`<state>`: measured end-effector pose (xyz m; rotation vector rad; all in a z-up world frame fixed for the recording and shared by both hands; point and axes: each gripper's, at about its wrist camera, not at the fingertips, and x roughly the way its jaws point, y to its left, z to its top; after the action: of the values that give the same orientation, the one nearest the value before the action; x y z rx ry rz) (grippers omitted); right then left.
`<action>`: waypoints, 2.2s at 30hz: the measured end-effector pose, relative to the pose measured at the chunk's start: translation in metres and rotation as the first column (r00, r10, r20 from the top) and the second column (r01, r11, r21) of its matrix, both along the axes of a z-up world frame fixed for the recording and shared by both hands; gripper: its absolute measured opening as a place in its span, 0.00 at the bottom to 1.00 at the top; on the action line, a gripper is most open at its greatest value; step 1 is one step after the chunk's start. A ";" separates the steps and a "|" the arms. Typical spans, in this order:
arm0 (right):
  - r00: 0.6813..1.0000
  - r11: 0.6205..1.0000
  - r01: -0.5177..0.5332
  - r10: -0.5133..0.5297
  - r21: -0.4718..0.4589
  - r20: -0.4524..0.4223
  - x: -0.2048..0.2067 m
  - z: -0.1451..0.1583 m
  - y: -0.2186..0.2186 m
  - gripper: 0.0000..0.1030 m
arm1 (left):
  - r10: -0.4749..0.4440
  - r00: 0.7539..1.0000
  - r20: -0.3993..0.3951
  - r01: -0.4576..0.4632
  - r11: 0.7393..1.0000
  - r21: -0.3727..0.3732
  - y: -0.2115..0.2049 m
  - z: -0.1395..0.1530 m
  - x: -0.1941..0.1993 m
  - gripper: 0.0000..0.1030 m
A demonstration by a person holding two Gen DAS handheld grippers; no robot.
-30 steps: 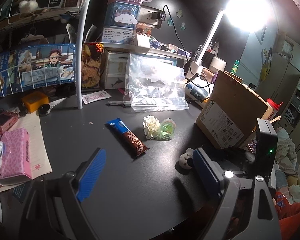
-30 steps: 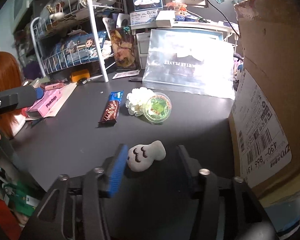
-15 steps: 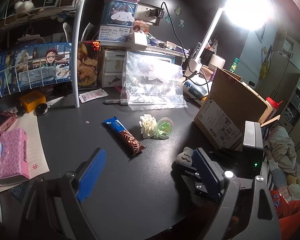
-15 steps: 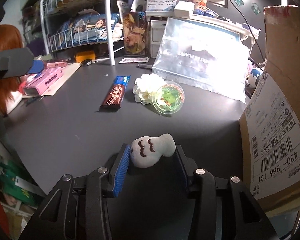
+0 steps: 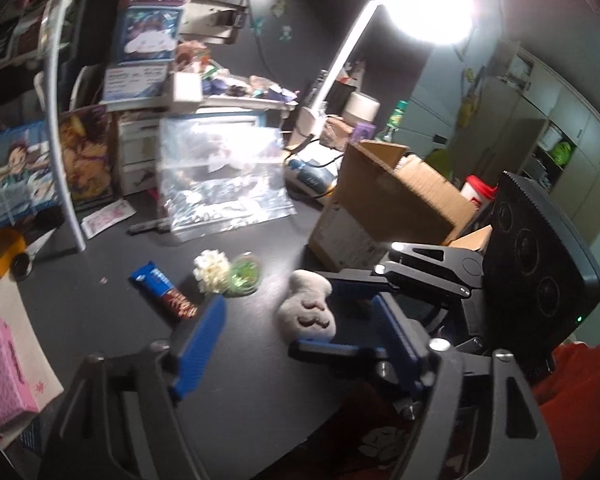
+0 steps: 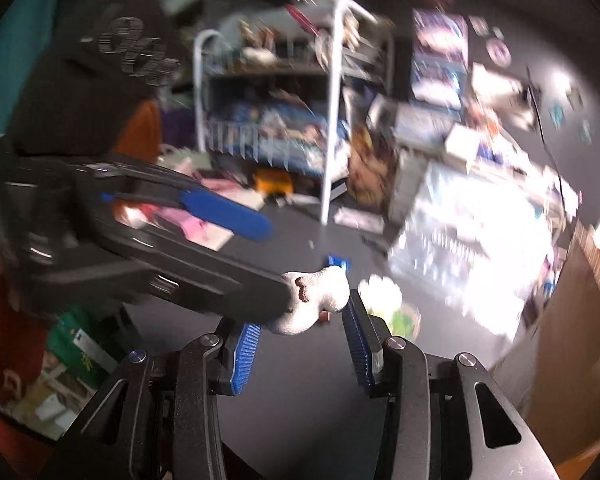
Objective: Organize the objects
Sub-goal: 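Carry the white ghost plush into the box and release it, then return the right gripper and grasp the blue-wrapped chocolate bar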
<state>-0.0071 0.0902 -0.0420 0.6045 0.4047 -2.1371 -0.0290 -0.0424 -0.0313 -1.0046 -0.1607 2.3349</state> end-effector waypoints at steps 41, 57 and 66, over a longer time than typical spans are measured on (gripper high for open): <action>0.937 0.931 0.333 -0.345 0.148 0.057 -0.080 0.063 0.182 0.57 | -0.262 0.965 -0.013 0.259 0.958 -0.121 0.186 0.080 -0.104 0.73; 0.983 0.998 -0.050 0.042 0.040 0.178 -0.025 0.040 0.021 0.57 | 0.085 0.986 -0.145 -0.102 0.988 -0.114 0.017 0.064 -0.042 0.83; 0.935 0.999 0.007 -0.022 0.043 0.354 -0.061 -0.054 -0.049 0.56 | 0.309 0.947 -0.091 -0.316 0.945 -0.082 -0.068 -0.007 -0.015 0.83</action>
<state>-0.0683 0.0408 -0.0962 1.0000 0.2438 -1.9824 -0.0436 -0.1108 -0.0384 -0.9921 -0.1917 2.6888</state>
